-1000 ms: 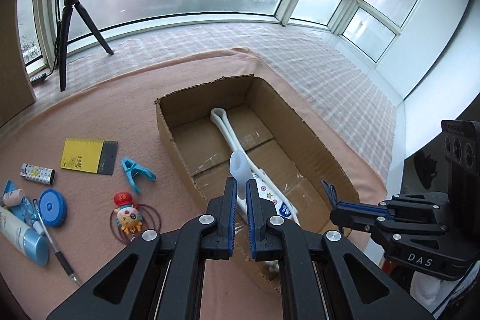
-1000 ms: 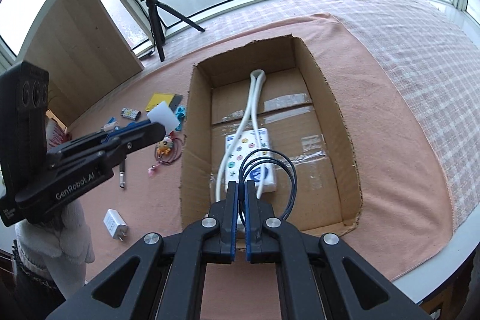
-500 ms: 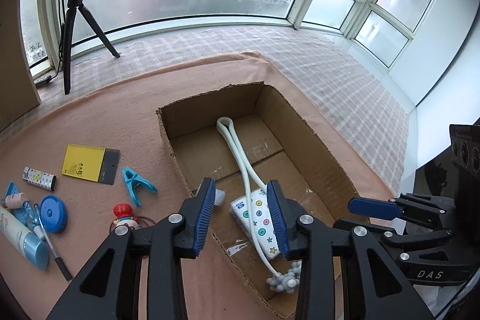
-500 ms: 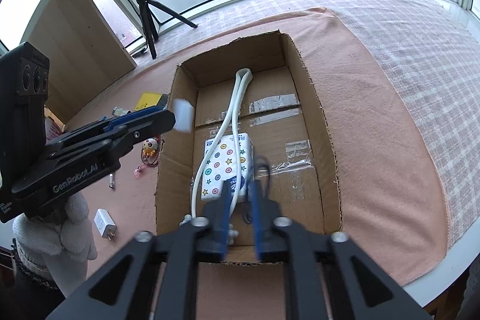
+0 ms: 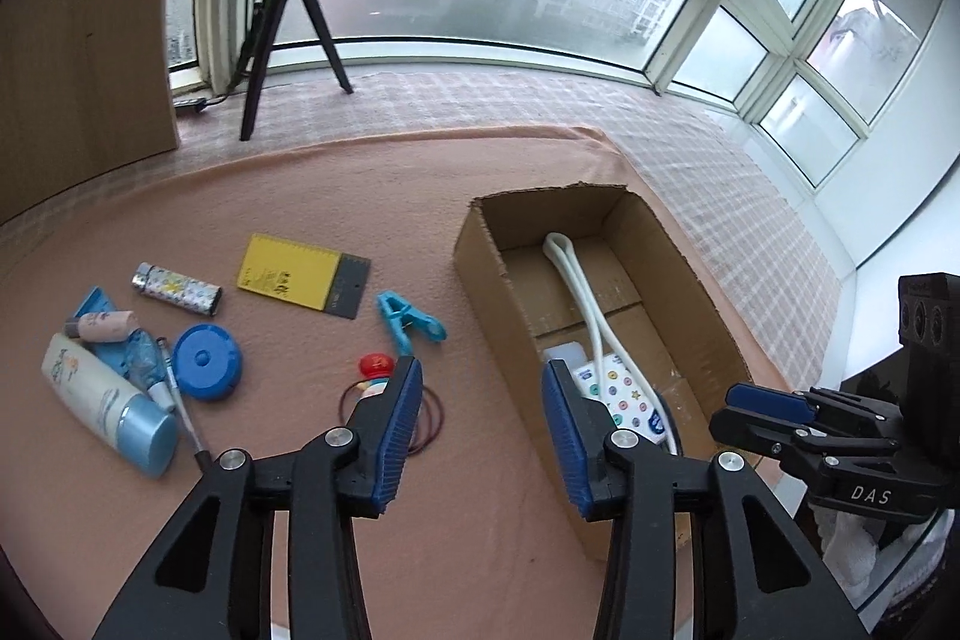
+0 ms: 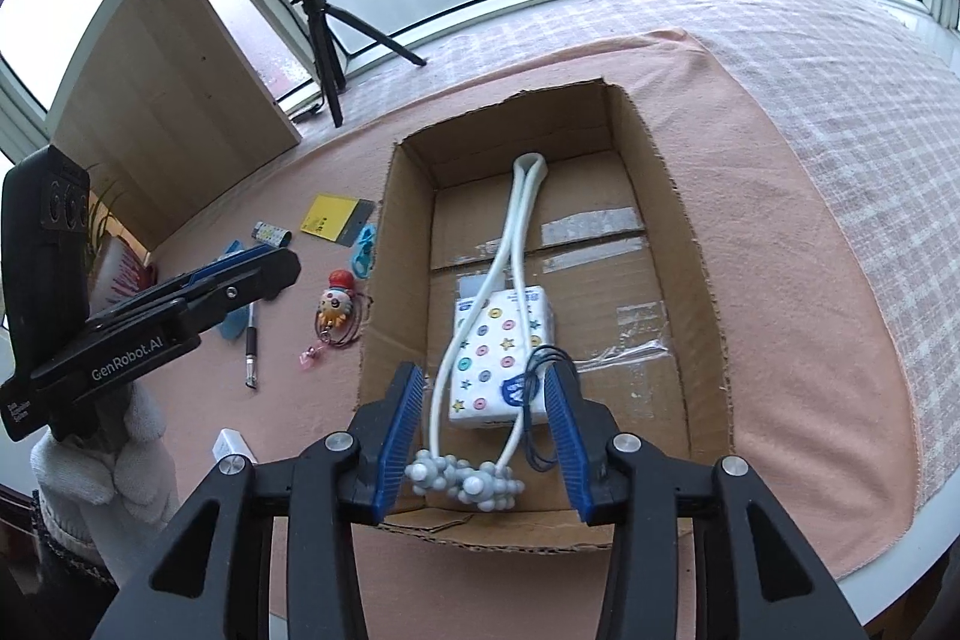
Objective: Organize objects
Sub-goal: 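Open both grippers to drop the cable and plug into the box, then close the left gripper on the white AC adapter while the right grasps the toy keychain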
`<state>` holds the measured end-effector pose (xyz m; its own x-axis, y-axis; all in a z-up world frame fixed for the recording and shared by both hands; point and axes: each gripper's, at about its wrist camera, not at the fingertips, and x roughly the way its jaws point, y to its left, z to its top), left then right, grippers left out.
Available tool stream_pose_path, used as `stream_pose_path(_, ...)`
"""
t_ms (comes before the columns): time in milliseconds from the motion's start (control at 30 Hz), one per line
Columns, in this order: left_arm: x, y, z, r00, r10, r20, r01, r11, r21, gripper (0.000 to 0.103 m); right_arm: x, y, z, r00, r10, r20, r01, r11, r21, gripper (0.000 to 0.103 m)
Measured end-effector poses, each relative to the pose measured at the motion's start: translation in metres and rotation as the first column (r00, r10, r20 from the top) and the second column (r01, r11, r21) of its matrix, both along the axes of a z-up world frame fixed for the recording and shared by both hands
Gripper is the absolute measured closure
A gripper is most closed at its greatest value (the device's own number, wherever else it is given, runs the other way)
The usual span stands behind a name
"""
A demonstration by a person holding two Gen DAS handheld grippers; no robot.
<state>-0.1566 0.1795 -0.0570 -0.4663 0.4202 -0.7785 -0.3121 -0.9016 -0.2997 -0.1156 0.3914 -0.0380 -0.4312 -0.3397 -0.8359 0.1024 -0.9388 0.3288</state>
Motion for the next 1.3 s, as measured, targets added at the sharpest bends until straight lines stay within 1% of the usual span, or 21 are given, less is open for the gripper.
stream_pose_path(133,0.01,-0.042,0.002,0.998,0.064,0.005,-0.064,0.998,-0.014,0.055,-0.001,-0.012,0.004,1.0,0.023,-0.01,-0.023,1.0,-0.004,0.064)
stream_pose_path(267,0.023,-0.087,0.002,0.99,0.141,0.012,-0.141,0.99,-0.032,0.053,-0.003,-0.029,0.009,0.998,0.057,-0.02,-0.058,0.998,-0.01,0.063)
stream_pose_path(367,0.036,-0.119,-0.004,0.981,0.19,0.039,-0.189,0.981,-0.036,0.051,-0.005,-0.047,0.011,0.995,0.098,-0.026,-0.099,0.995,-0.016,0.063)
stream_pose_path(500,0.058,-0.143,-0.019,0.973,0.216,0.079,-0.212,0.975,-0.06,0.051,-0.008,-0.077,0.013,0.986,0.163,-0.026,-0.164,0.986,-0.033,0.063)
stream_pose_path(567,0.068,-0.149,-0.027,0.969,0.224,0.104,-0.218,0.974,-0.065,0.046,-0.01,-0.094,0.012,0.981,0.191,-0.02,-0.191,0.981,-0.035,0.063)
stream_pose_path(633,0.08,-0.15,-0.036,0.965,0.222,0.137,-0.216,0.974,-0.063,0.041,-0.014,-0.11,0.012,0.976,0.219,-0.013,-0.219,0.975,-0.029,0.063)
stream_pose_path(700,0.09,-0.147,-0.044,0.963,0.213,0.166,-0.206,0.977,-0.059,0.041,-0.019,-0.127,0.01,0.97,0.242,-0.011,-0.242,0.97,-0.016,0.063)
stream_pose_path(800,0.1,-0.141,-0.056,0.954,0.204,0.218,-0.197,0.979,-0.054,0.041,-0.028,-0.146,0.003,0.965,0.262,0.019,-0.262,0.965,-0.007,0.063)
stream_pose_path(933,0.116,-0.135,-0.069,0.942,0.197,0.271,-0.202,0.979,-0.008,0.041,-0.034,-0.165,-0.009,0.956,0.286,0.065,-0.284,0.958,-0.031,0.063)
stream_pose_path(1033,0.115,-0.125,-0.085,0.926,0.212,0.313,-0.214,0.976,-0.028,0.041,-0.037,-0.172,-0.019,0.957,0.278,0.084,-0.277,0.961,-0.027,0.063)
stream_pose_path(1067,0.113,-0.122,-0.089,0.921,0.227,0.316,-0.226,0.973,-0.039,0.041,-0.038,-0.172,-0.021,0.958,0.272,0.093,-0.271,0.962,-0.029,0.063)
stream_pose_path(1133,0.107,-0.12,-0.096,0.912,0.252,0.324,-0.255,0.966,-0.036,0.039,-0.044,-0.171,-0.025,0.962,0.25,0.114,-0.248,0.968,-0.033,0.063)
stream_pose_path(1167,0.104,-0.118,-0.098,0.911,0.258,0.322,-0.26,0.965,-0.036,0.038,-0.048,-0.17,-0.028,0.964,0.236,0.123,-0.234,0.972,-0.034,0.063)
stream_pose_path(1300,0.095,-0.106,-0.102,0.923,0.256,0.287,-0.239,0.966,-0.095,0.038,-0.064,-0.166,-0.035,0.966,0.2,0.166,-0.193,0.979,-0.059,0.063)
